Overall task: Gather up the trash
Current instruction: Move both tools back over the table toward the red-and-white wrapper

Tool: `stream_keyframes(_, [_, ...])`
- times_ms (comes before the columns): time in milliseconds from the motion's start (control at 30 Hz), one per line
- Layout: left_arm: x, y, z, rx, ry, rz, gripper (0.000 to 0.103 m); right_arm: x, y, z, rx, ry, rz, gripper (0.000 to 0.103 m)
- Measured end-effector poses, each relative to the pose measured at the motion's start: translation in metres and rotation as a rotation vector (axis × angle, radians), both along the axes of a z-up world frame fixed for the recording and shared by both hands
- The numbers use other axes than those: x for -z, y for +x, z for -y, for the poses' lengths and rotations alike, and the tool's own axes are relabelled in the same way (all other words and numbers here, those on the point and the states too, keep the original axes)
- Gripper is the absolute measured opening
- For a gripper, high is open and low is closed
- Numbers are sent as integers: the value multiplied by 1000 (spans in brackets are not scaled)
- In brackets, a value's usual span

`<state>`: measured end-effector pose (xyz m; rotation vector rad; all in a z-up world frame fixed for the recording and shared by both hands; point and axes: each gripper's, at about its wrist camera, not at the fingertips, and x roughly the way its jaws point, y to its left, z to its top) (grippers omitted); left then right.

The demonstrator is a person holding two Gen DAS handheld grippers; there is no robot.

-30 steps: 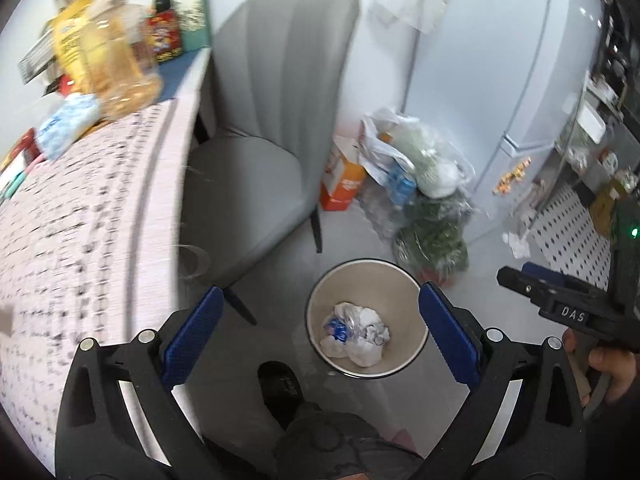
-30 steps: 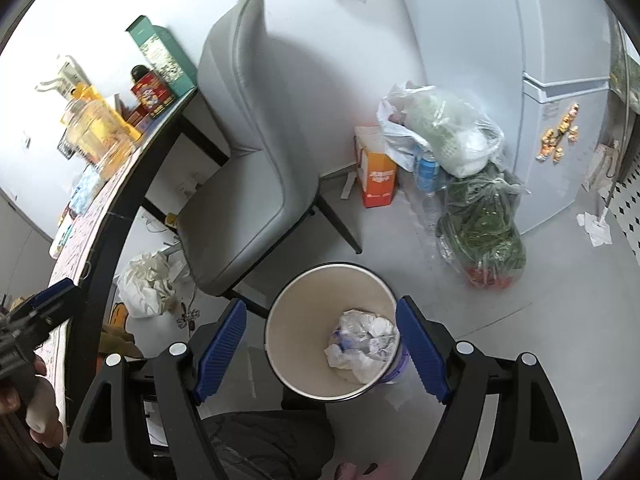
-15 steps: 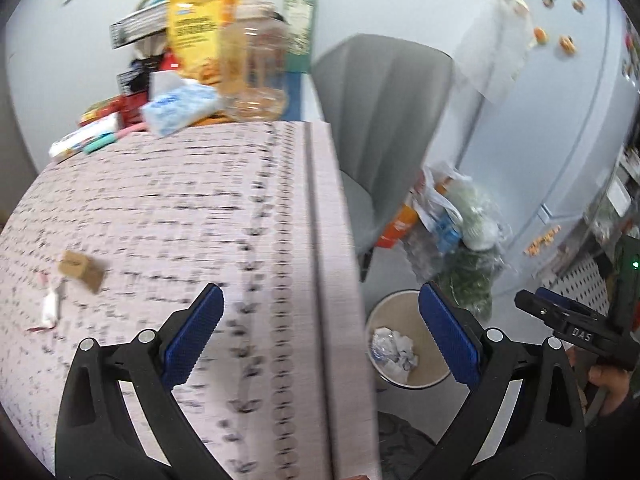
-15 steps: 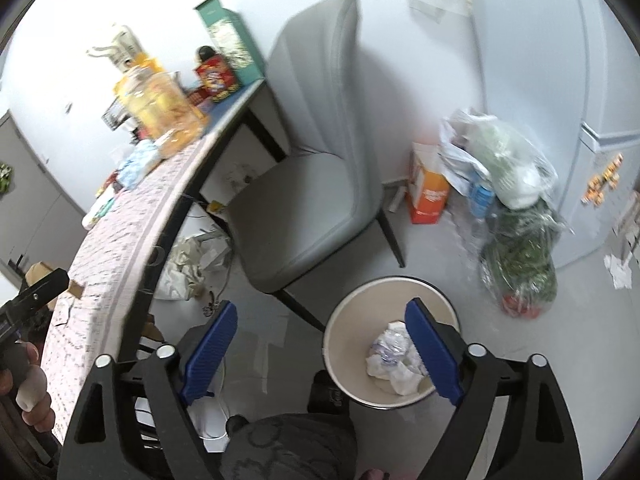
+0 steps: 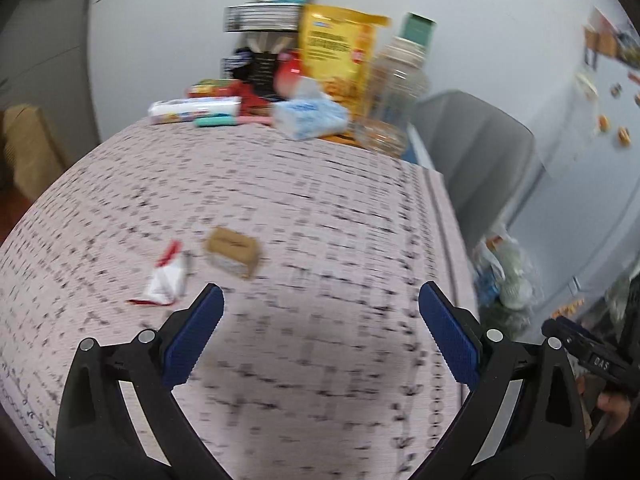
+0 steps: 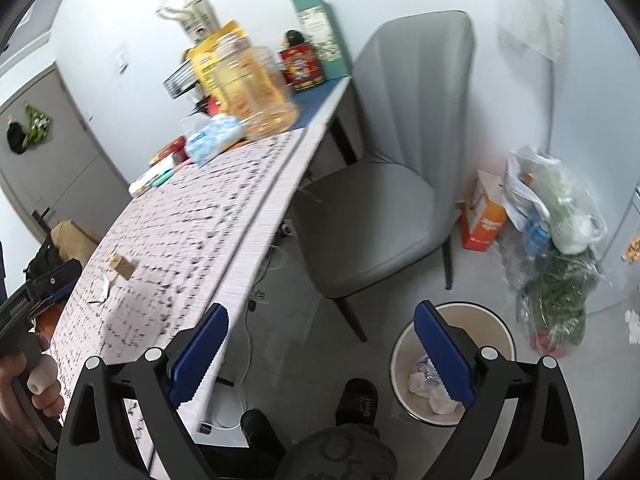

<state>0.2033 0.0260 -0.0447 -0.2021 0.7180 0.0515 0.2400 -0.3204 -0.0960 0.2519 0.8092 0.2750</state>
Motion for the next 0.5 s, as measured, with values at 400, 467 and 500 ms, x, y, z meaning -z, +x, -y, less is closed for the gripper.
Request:
stream_keyframes(400, [19, -29, -93, -185, -177, 10, 84, -16, 8, -68, -121, -27, 30, 90])
stream_keyframes(467, [24, -32, -104, -210, -197, -2, 77, -15, 8, -79, -140, -29, 29, 89])
stream_keyframes(500, [26, -33, -108, -218, -204, -6, 74, -15, 9, -83, -146, -28, 27, 88])
